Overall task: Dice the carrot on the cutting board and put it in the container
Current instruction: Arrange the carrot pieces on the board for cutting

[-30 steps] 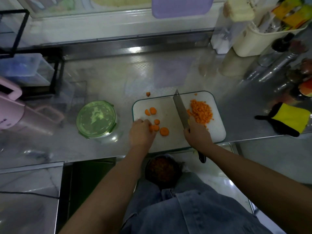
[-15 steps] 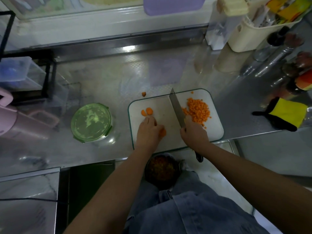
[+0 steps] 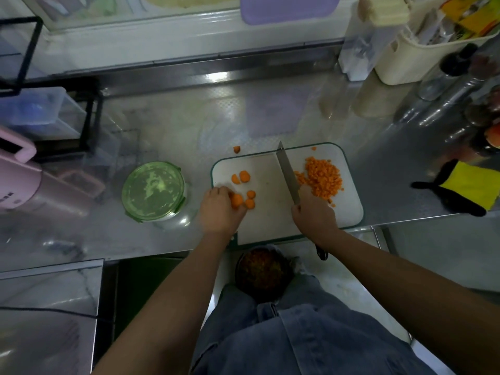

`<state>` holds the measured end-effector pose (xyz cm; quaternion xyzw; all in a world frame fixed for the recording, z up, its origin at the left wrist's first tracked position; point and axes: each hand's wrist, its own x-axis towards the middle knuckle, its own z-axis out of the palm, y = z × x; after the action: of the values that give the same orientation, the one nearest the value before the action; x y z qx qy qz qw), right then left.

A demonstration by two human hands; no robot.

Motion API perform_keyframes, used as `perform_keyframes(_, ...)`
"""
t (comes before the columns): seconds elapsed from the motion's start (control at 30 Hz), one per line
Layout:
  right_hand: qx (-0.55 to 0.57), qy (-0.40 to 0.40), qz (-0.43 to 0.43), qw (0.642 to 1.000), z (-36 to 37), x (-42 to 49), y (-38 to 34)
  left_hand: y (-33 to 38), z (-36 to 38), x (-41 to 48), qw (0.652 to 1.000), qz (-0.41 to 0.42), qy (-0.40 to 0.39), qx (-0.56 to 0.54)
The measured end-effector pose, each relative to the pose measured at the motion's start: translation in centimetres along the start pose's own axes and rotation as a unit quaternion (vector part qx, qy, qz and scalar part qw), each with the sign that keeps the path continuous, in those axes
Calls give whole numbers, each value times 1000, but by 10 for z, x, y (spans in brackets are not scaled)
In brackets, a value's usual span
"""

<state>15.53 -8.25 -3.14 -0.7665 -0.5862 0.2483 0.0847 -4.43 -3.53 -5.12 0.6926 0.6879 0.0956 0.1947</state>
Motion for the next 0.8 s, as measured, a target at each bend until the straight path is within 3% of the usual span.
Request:
perform_keyframes(0.17, -6, 7, -7, 1000, 1, -1, -1, 0, 4, -10, 999, -24, -32, 3)
perform_keyframes(0.37, -13, 8, -5, 1000, 0, -1, -1, -3, 3, -10, 998, 4, -51, 23)
perform_keyframes(0.8, -6, 1, -1, 1000, 1, 0, 1, 1, -1, -8, 998, -53, 6, -36)
